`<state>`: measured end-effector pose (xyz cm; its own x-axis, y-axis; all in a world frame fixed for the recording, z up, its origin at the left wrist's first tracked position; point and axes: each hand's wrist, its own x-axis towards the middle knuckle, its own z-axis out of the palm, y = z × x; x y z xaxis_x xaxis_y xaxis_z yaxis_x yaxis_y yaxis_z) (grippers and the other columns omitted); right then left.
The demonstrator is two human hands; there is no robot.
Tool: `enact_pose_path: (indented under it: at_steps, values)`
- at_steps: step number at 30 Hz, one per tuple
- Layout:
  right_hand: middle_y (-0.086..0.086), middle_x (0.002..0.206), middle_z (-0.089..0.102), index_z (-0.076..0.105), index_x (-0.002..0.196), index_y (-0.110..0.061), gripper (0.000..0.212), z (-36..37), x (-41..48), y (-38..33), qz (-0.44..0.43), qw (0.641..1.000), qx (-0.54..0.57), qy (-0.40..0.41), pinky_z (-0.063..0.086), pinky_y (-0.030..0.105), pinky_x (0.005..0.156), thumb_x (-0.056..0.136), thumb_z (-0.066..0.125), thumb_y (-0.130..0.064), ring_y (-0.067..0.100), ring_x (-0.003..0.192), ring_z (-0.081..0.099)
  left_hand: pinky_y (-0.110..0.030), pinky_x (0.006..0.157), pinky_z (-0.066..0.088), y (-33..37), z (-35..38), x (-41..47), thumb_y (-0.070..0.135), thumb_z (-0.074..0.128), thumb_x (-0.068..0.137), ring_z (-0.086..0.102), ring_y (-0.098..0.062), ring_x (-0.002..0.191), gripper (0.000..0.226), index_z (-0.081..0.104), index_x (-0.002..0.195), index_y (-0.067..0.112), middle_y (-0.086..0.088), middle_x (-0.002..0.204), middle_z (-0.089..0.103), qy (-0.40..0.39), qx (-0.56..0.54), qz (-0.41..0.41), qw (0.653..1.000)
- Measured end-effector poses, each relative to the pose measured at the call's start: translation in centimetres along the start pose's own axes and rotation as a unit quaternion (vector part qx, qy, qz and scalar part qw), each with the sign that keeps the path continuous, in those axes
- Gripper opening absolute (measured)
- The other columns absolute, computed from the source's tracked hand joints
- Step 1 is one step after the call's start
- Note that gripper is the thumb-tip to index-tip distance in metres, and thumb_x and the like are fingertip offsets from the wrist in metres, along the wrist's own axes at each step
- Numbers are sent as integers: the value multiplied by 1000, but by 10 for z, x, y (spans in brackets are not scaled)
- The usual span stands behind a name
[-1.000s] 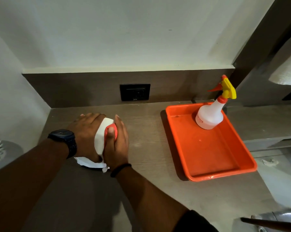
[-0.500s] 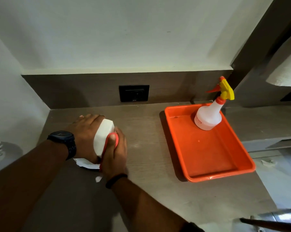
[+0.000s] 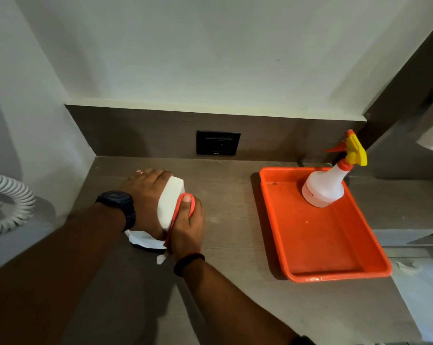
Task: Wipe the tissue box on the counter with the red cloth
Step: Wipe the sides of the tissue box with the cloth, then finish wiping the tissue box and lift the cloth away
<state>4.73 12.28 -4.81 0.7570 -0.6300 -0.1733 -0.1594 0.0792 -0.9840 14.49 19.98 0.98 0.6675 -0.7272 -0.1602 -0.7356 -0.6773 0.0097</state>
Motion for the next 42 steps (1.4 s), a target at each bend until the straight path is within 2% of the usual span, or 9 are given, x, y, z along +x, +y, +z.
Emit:
enact_pose_path:
  at_steps: [4,11,16,20,24,28,32,36,42]
  values:
    - [6,117,65,62,114,-19,60,3,25,-25,-75,997,-13,-15,50,40,99,88,32,-63,19,109,61,-48,107,34,1,3,-3,79,58,34,42,-26,123,118,30,134,21,-3,134,46,1,9,-9,1000]
    - [6,129,65,60,124,-26,62,5,36,0,77,996,-34,-25,45,49,108,88,32,-66,24,120,59,-45,114,26,1,-7,-6,73,73,33,35,-25,130,129,18,138,20,-3,145,35,-31,-32,-46,998]
    - [2,111,66,60,110,-27,44,-3,-7,1,8,1000,-8,-22,53,39,92,92,37,-60,16,104,62,-47,116,21,3,-10,-5,73,71,35,29,-27,135,132,12,141,22,-5,149,29,-51,-38,-51,997]
    - [6,112,67,61,111,-17,59,2,15,-18,-61,998,-34,-12,52,38,93,88,33,-62,21,105,62,-47,113,28,0,-4,-5,77,63,28,38,-25,128,128,22,137,23,-3,141,39,-23,-44,-42,998]
    - [4,116,68,61,112,-22,39,4,39,-23,2,998,-50,-29,51,43,100,98,40,-52,17,104,60,-44,107,34,-2,-1,-3,76,68,26,44,-23,118,121,29,128,23,0,132,45,-5,-41,-48,998]
    - [-1,108,70,59,99,-37,34,3,30,-12,72,996,-53,-16,54,48,96,90,40,-63,19,101,65,-44,113,27,0,-6,-4,74,73,30,36,-24,128,130,20,136,21,-2,142,36,-31,-36,-49,998]
    - [2,108,69,60,102,-30,24,-6,12,-15,109,994,-17,-9,55,40,90,99,44,-48,20,101,65,-46,113,27,3,-10,-4,74,73,33,37,-24,128,128,20,137,23,-3,142,38,-31,-36,-48,998]
    - [-10,88,65,61,88,-29,25,-20,11,-32,137,988,70,-5,46,17,66,101,45,-43,3,82,61,-46,116,21,5,-11,-8,79,70,32,30,-26,134,136,13,141,22,-3,149,29,-46,-42,-54,997]
    - [-2,77,64,63,84,-18,28,-78,42,-67,113,982,145,42,48,28,73,101,50,-36,9,71,61,-47,118,14,18,-26,-9,87,65,21,11,-28,143,154,-1,145,25,-4,156,13,-86,-60,-85,991]
